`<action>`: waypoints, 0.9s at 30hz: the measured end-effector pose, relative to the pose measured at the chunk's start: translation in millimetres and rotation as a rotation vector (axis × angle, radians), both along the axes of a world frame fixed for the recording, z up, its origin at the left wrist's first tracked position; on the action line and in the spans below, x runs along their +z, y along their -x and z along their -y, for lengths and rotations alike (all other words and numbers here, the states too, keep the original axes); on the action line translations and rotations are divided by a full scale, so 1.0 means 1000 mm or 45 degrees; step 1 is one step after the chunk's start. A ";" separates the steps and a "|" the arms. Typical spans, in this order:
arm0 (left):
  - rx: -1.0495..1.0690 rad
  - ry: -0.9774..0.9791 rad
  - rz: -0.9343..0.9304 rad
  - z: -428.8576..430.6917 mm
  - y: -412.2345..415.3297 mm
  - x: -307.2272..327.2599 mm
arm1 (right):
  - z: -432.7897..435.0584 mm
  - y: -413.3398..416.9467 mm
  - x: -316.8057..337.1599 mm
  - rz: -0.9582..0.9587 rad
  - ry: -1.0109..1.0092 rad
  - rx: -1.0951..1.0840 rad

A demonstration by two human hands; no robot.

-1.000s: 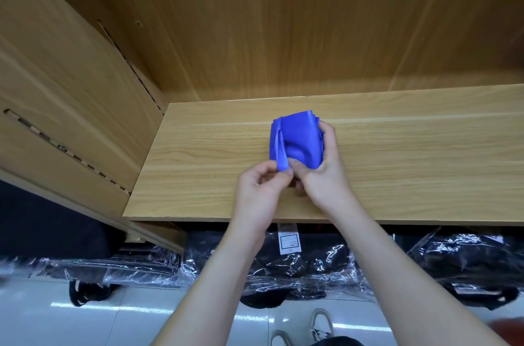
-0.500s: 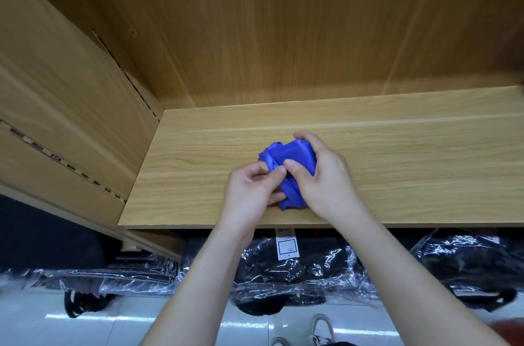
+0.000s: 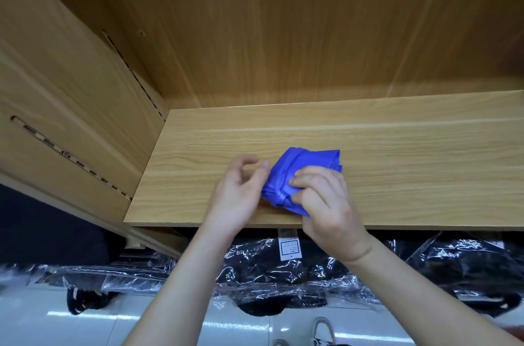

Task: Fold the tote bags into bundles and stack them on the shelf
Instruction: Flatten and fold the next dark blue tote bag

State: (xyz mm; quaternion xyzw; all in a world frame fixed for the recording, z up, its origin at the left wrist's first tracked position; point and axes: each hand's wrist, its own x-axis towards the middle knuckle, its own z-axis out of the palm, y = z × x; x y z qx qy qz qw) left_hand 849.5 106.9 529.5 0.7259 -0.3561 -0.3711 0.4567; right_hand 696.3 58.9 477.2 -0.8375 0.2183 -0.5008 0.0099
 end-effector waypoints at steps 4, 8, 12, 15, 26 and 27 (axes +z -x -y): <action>-0.028 -0.012 -0.669 0.004 0.011 -0.004 | -0.002 0.003 0.003 -0.284 -0.087 0.028; 0.167 0.210 -0.613 0.001 0.008 -0.014 | -0.006 0.011 0.021 -0.414 -0.719 -0.051; 0.075 0.273 -0.529 -0.003 0.024 -0.016 | 0.005 -0.002 0.038 0.307 -1.481 -0.071; 0.089 0.349 -0.161 -0.008 0.027 -0.017 | 0.015 -0.007 0.038 0.538 -1.588 -0.040; 0.171 0.247 -0.077 0.000 0.042 0.003 | -0.009 -0.017 0.028 -0.002 -0.658 -0.321; 0.159 0.241 -0.103 0.001 0.044 0.006 | -0.010 -0.017 0.028 -0.036 -0.629 -0.339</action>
